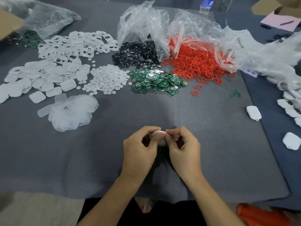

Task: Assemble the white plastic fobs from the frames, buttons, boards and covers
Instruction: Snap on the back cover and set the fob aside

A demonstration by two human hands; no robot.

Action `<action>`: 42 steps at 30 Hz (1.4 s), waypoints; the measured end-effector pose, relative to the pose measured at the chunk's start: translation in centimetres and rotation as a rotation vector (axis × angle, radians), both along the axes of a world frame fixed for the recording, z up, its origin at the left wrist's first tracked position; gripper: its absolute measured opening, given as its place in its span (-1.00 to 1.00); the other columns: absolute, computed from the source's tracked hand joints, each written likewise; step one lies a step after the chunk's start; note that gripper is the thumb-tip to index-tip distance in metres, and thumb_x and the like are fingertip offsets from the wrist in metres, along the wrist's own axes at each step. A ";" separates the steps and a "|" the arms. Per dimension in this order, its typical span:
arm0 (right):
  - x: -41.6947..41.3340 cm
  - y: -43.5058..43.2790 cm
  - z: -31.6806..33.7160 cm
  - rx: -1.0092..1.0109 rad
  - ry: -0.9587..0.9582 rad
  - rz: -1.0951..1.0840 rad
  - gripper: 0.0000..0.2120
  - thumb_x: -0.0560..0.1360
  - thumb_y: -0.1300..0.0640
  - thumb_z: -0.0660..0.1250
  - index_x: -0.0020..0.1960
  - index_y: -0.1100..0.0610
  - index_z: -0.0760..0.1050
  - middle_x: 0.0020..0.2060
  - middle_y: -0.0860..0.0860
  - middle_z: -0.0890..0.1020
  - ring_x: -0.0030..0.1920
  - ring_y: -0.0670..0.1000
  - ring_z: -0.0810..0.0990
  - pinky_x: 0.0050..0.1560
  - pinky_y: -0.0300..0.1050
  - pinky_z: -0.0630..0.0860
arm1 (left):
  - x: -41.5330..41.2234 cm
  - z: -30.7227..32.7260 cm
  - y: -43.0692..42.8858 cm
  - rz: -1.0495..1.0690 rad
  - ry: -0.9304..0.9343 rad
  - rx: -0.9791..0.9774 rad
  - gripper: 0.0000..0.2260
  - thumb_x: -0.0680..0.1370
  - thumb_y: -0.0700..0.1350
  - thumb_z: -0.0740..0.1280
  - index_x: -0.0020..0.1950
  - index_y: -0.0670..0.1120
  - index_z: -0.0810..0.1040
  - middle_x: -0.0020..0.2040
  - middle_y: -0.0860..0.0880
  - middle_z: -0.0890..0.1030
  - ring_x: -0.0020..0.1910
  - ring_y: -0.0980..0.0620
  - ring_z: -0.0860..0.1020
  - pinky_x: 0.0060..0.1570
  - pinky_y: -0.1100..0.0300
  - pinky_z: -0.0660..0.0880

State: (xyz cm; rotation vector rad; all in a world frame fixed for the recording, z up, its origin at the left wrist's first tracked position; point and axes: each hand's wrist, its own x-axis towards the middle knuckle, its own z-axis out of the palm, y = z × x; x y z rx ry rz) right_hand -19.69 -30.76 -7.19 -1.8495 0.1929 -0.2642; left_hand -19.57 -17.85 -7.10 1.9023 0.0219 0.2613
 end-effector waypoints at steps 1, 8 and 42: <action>0.0 0.0 0.0 0.028 -0.015 -0.016 -0.81 0.49 0.30 0.47 -0.12 0.01 0.63 -0.24 -0.02 0.65 -0.22 -0.04 0.62 -0.17 -0.20 0.54 | 0.0 0.0 -0.1 0.000 0.015 -0.024 -0.91 0.53 -0.05 0.52 0.01 0.12 0.72 -0.08 0.25 0.71 -0.04 0.27 0.66 -0.03 0.47 0.49; -0.7 -4.8 0.9 0.217 -0.047 -0.207 -0.81 0.53 0.29 0.42 -0.04 0.02 0.70 -0.19 -0.09 0.72 -0.15 -0.16 0.65 -0.09 -0.35 0.52 | 0.8 0.7 -4.0 -0.228 0.128 -0.086 -0.77 0.55 -0.09 0.51 0.21 0.05 0.72 0.05 0.15 0.73 0.02 0.30 0.66 0.07 0.42 0.52; -0.2 -21.5 0.6 -0.446 -0.234 -0.669 -0.95 0.55 0.06 0.42 -0.01 -0.05 0.63 -0.07 -0.03 0.63 0.01 -0.28 0.51 0.03 -0.45 0.42 | 3.4 0.3 -23.9 -0.515 -0.060 -0.008 -0.89 0.63 -0.15 0.33 0.11 -0.05 0.62 0.00 -0.03 0.59 0.00 -0.02 0.58 0.07 0.03 0.55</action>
